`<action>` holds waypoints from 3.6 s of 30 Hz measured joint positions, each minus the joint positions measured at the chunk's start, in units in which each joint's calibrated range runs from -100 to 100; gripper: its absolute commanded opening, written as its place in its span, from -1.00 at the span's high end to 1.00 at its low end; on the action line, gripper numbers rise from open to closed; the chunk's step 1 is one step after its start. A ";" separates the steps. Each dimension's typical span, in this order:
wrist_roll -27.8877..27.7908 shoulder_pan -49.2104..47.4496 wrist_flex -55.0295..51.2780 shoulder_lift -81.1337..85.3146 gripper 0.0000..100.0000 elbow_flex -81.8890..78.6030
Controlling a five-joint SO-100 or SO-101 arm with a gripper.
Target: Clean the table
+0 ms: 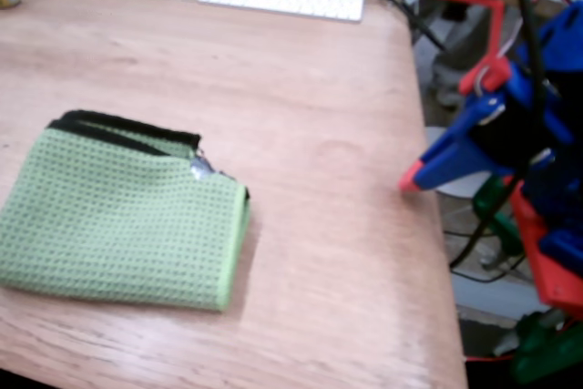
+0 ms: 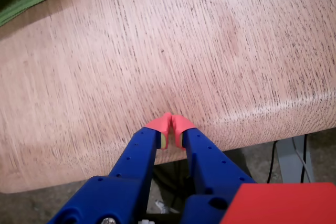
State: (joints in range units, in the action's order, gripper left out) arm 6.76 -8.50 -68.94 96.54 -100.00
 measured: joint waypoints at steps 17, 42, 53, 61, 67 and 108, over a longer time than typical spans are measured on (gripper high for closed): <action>0.00 -0.09 0.00 0.00 0.99 6.58; 0.10 -1.41 0.00 0.17 0.98 6.58; -0.10 -1.41 0.00 0.43 0.97 7.75; -12.36 -11.84 -0.99 -21.62 0.44 46.53; -17.48 -12.96 -0.91 -45.65 0.43 62.13; -21.25 -8.64 5.22 -139.30 0.43 152.75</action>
State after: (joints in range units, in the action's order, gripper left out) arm -14.48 -17.14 -63.73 -42.76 52.75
